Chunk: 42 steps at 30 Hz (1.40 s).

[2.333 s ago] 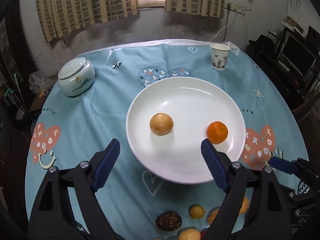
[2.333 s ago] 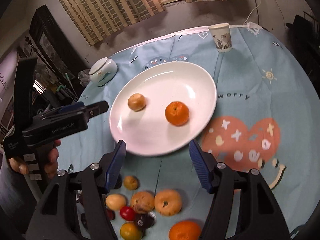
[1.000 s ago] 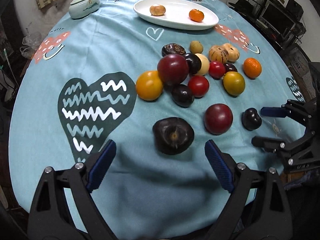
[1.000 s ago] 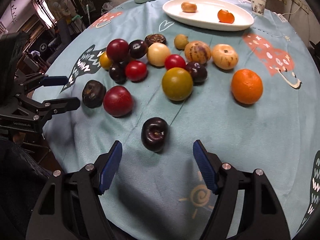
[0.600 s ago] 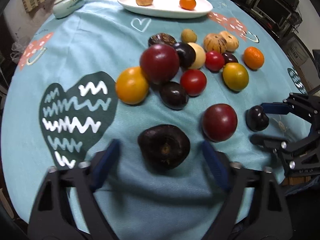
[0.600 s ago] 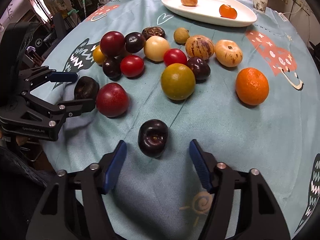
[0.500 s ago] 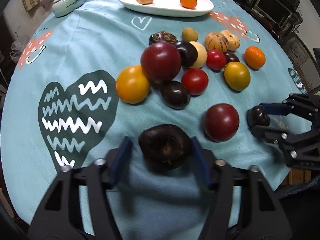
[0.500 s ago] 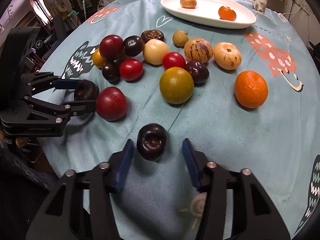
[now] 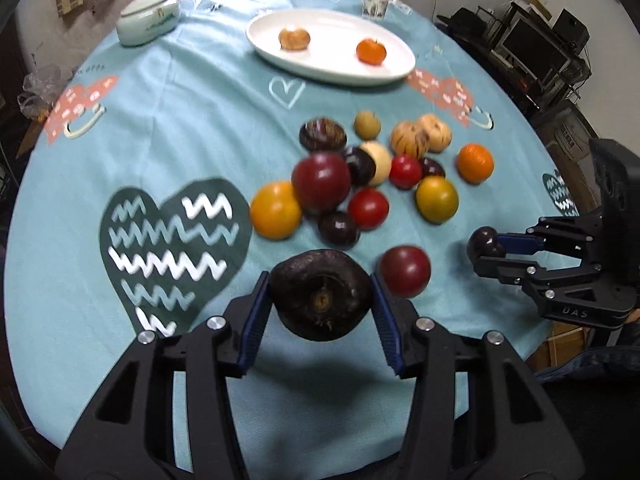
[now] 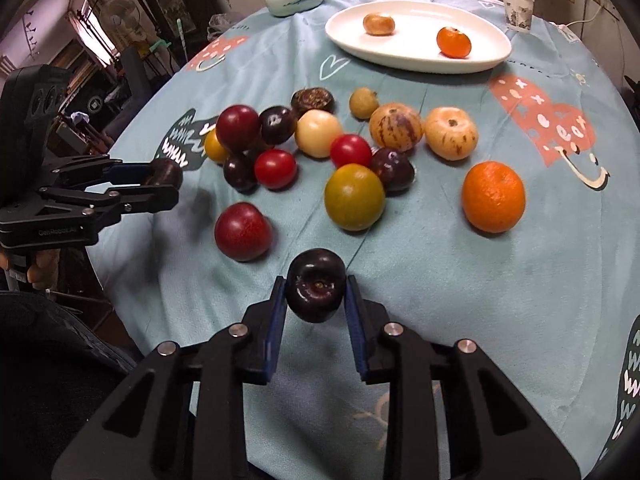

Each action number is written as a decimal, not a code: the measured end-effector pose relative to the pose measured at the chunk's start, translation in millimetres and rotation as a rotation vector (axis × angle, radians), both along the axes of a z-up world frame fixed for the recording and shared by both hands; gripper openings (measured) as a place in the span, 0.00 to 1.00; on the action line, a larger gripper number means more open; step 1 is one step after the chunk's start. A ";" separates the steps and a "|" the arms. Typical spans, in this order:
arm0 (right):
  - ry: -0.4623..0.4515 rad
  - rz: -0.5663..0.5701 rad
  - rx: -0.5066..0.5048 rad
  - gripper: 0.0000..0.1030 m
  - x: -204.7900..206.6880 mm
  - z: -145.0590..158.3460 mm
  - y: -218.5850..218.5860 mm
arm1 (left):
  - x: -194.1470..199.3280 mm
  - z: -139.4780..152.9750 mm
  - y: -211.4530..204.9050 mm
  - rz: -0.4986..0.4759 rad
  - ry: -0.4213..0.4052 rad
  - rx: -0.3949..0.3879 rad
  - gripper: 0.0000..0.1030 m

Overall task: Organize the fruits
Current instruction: 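Grasp a dark plum with the left tool while the right tool grasps a dark cherry, then place the plum and cherry on the white plate and open both tools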

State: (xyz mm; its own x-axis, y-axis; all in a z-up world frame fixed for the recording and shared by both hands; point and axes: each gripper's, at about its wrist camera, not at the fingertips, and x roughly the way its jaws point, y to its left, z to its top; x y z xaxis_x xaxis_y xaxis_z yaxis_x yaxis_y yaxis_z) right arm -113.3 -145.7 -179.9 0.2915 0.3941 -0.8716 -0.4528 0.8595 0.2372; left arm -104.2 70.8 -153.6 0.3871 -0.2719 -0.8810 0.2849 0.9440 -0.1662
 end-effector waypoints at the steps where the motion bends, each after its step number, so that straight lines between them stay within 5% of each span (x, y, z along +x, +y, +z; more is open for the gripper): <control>1: -0.001 -0.003 0.003 0.29 0.6 1.5 -0.4 | 1.7 3.9 -2.3 -0.007 -0.006 0.002 0.48; 7: -0.016 0.018 0.019 0.29 5.6 8.8 5.1 | 22.6 28.1 -31.7 -0.072 -0.053 0.014 0.48; 25: 0.022 -0.032 0.028 0.29 23.9 4.3 -5.8 | 81.8 34.4 -82.8 -0.156 -0.032 0.074 0.48; 42: -0.221 -0.094 0.040 0.29 167.1 80.5 -14.3 | 209.7 45.3 -83.4 -0.056 -0.079 0.097 0.48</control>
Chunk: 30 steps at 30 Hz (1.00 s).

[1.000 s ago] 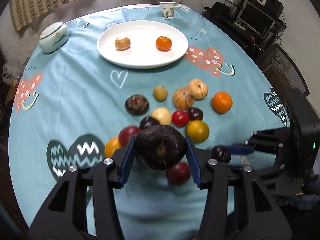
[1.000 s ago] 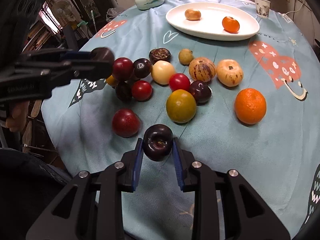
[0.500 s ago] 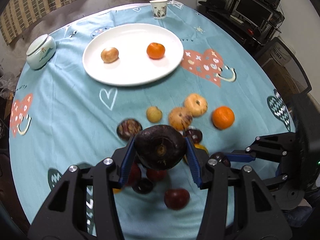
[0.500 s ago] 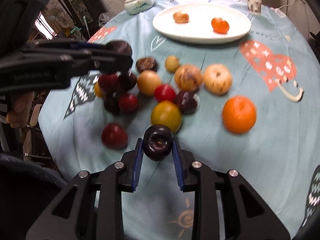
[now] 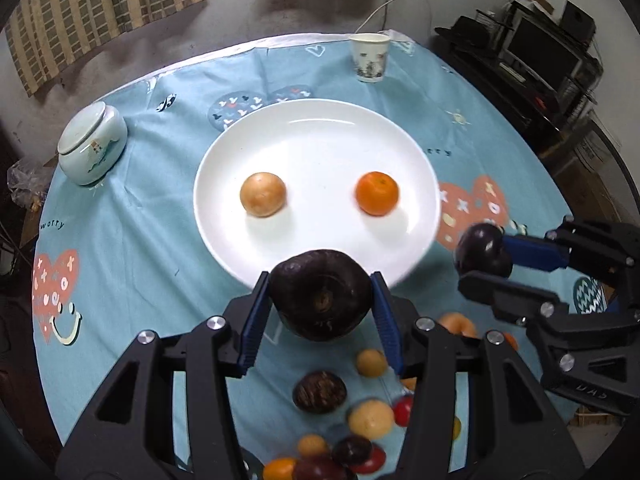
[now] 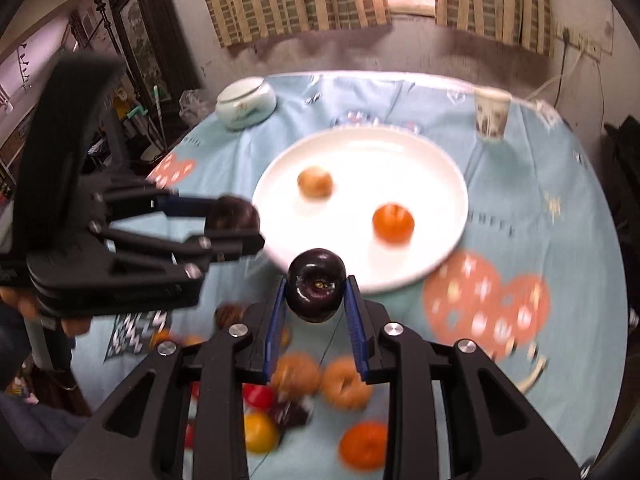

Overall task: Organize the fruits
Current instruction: 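Place the plum and cherry on the white plate and open both tools, then grasp a dark cherry with the left tool while the right tool grasps a red plum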

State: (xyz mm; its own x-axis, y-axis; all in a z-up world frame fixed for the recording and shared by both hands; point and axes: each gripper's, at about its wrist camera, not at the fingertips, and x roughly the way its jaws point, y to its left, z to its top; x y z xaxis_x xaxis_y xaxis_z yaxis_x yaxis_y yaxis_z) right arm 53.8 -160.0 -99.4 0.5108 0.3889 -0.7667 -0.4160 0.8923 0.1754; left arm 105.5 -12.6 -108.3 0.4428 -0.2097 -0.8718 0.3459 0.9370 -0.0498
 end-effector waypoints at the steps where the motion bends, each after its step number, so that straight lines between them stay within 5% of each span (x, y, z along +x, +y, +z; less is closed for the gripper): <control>1: -0.002 -0.003 -0.004 0.29 11.6 -1.1 1.9 | 6.6 -4.3 0.8 0.010 0.009 0.005 0.48; 10: 0.025 -0.055 -0.036 0.29 87.4 -25.4 8.7 | 53.3 -33.7 0.1 0.063 0.043 0.033 0.50; 13: 0.061 -0.071 -0.028 0.34 105.0 -32.3 9.1 | 59.9 -32.7 2.8 0.083 0.013 0.026 0.66; 14: 0.057 -0.072 -0.029 0.41 108.9 -33.3 8.8 | 60.4 -32.5 3.2 0.079 0.004 0.030 0.67; 16: 0.035 -0.098 -0.028 0.69 111.2 -31.1 6.0 | 61.6 -32.7 4.9 0.082 -0.003 0.035 0.67; 24: 0.036 -0.123 -0.029 0.69 87.9 -28.9 -17.1 | 46.4 -24.7 37.4 0.156 -0.002 0.011 0.71; 30: 0.063 -0.114 -0.001 0.69 24.2 -31.3 -28.9 | -4.2 -11.7 72.3 0.164 -0.028 0.010 0.76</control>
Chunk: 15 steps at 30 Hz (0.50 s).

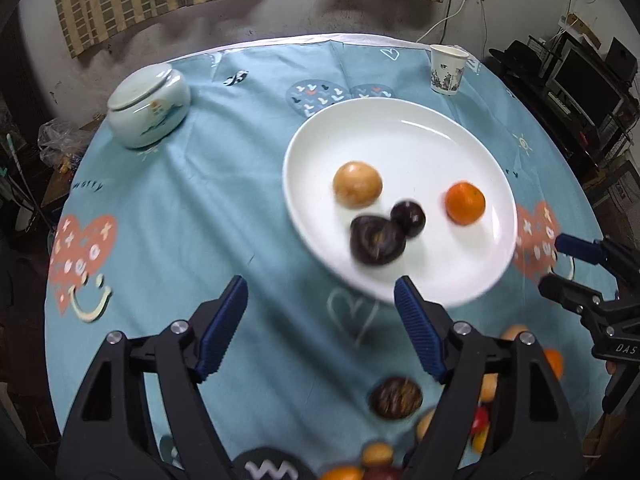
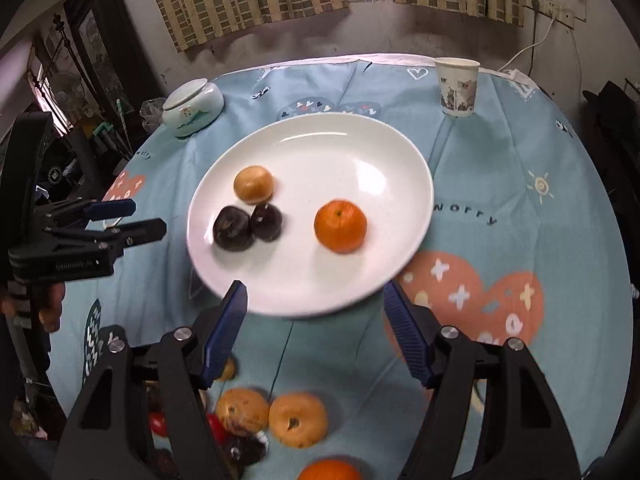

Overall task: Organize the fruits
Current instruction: 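Grasp a dark cherry with the left tool while the right tool grasps a red plum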

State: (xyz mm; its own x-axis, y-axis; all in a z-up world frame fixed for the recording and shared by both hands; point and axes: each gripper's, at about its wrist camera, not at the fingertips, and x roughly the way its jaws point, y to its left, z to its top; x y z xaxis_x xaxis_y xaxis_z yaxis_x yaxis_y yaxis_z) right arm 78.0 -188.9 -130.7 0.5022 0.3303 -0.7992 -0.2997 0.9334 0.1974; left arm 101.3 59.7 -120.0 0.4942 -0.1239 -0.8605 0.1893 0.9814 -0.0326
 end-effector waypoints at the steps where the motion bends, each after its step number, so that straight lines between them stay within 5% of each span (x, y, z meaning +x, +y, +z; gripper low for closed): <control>1: 0.006 0.010 0.004 0.69 -12.7 -1.4 0.1 | -12.4 0.6 7.4 0.003 -0.003 0.001 0.78; 6: 0.041 0.117 0.001 0.69 -83.4 -11.3 14.0 | -71.8 -12.3 44.2 0.025 0.045 -0.004 0.78; 10: 0.055 0.315 0.024 0.69 -141.2 -13.7 50.4 | -108.5 -25.7 65.5 0.061 0.097 -0.032 0.80; 15: 0.097 0.464 -0.031 0.69 -171.2 -32.6 98.8 | -135.4 -33.9 68.6 0.067 0.130 -0.053 0.80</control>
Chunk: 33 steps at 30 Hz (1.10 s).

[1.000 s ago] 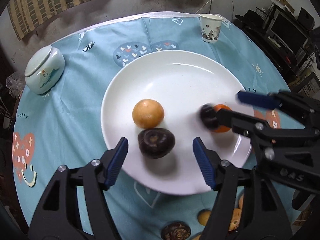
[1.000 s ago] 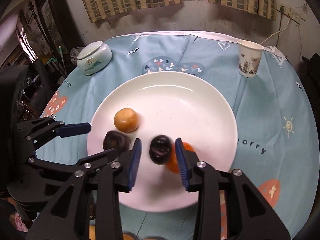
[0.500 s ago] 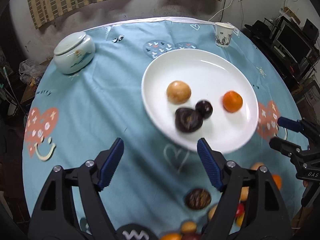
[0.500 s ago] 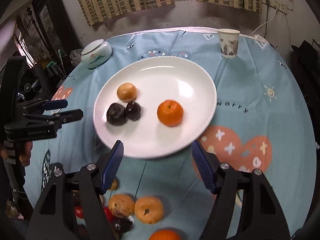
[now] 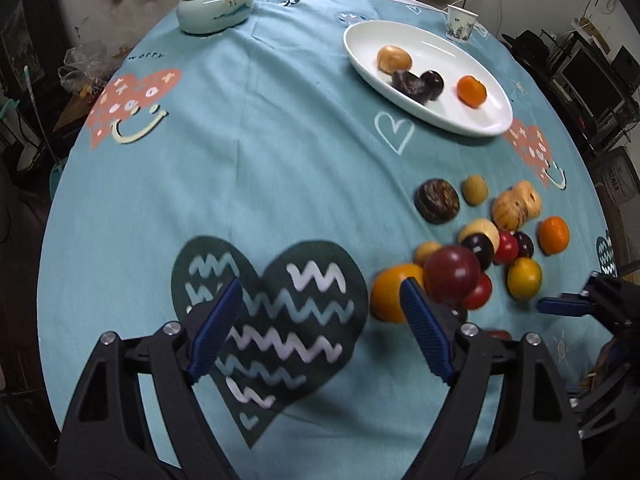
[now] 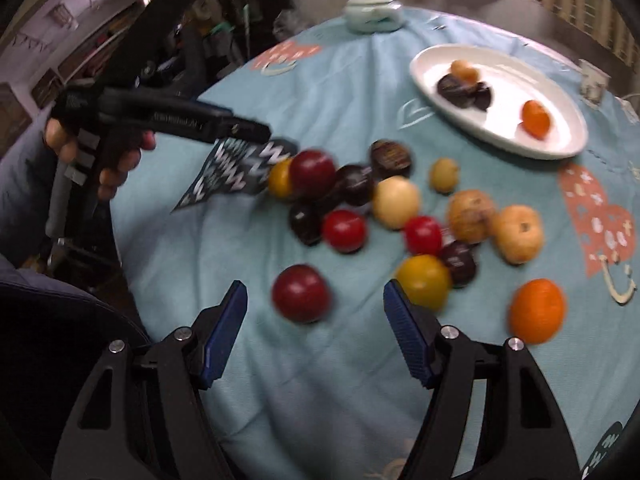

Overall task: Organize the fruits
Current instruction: 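Grasp a dark cherry with the left tool while the right tool grasps a red plum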

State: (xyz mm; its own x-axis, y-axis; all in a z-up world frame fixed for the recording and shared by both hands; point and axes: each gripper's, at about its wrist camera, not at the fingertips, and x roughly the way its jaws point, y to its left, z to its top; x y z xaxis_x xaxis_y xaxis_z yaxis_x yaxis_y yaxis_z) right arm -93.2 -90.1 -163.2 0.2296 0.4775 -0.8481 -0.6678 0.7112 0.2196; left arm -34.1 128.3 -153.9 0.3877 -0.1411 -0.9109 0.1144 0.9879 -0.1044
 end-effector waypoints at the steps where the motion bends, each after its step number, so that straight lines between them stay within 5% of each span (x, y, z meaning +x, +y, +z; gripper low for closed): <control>1: 0.003 0.002 -0.008 0.69 -0.2 -4.6 5.8 | -4.8 0.4 -2.9 -0.013 0.002 -0.007 0.81; 6: 0.060 -0.016 -0.036 0.67 6.5 -30.2 21.0 | -25.1 -4.4 -30.4 -0.095 0.041 -0.034 0.81; 8: 0.069 0.001 -0.075 0.40 6.0 -37.7 27.3 | -29.8 -10.5 -43.1 -0.119 0.071 -0.051 0.81; 16: 0.061 -0.053 -0.061 0.40 -2.9 -23.6 -4.5 | -24.6 -27.3 -83.4 -0.134 0.124 -0.102 0.76; 17: 0.060 -0.068 -0.060 0.39 -3.0 -22.3 -10.7 | -21.8 -30.1 -86.3 -0.124 0.131 -0.107 0.71; 19: 0.057 -0.089 -0.061 0.39 -3.1 -22.2 -22.2 | -14.4 -38.4 -89.5 -0.102 0.164 -0.115 0.38; 20: 0.061 -0.100 -0.057 0.39 -3.1 -21.5 -27.5 | -11.9 -42.7 -90.2 -0.088 0.177 -0.113 0.35; 33: 0.062 -0.097 -0.031 0.39 -1.3 -19.0 -45.9 | -20.4 -20.6 -89.8 -0.072 0.122 -0.064 0.27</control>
State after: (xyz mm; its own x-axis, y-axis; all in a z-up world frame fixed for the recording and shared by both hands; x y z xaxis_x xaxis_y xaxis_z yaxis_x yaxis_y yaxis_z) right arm -94.4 -136.0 -182.2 0.2198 0.4286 -0.8764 -0.5816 0.7788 0.2350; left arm -54.5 38.5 -174.5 0.2612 -0.2237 -0.9390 0.1671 0.9686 -0.1843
